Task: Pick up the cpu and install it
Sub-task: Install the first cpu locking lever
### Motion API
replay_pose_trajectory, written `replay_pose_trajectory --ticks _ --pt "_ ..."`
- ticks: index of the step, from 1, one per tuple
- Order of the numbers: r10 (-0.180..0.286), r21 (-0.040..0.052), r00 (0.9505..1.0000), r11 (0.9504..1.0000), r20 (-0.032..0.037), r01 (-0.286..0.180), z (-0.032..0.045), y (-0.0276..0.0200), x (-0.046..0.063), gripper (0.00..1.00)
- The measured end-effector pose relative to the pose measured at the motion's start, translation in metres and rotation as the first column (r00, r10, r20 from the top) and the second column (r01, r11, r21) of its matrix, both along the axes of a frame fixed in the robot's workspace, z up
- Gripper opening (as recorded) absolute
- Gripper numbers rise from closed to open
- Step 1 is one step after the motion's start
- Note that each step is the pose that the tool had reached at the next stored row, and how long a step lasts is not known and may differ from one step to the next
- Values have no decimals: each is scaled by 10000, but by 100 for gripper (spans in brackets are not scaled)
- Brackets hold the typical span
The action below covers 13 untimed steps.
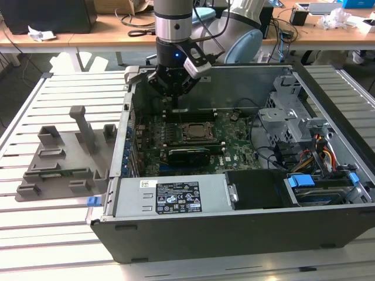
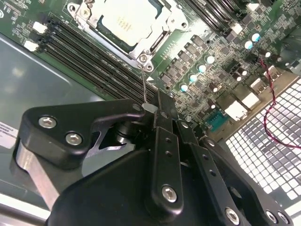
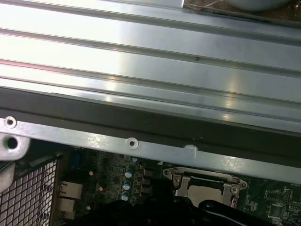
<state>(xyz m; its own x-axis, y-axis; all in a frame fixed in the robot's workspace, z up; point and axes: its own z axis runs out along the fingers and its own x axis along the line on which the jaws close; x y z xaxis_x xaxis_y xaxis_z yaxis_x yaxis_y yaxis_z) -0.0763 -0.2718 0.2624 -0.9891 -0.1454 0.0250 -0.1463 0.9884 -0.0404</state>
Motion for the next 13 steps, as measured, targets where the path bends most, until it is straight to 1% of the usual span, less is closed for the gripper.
replay_pose_trajectory --ticks 8,13 --pt "0 0 10000 10000 1 0 -3 0 56 11" --pt "0 0 10000 10000 -6 0 -5 0 145 11"
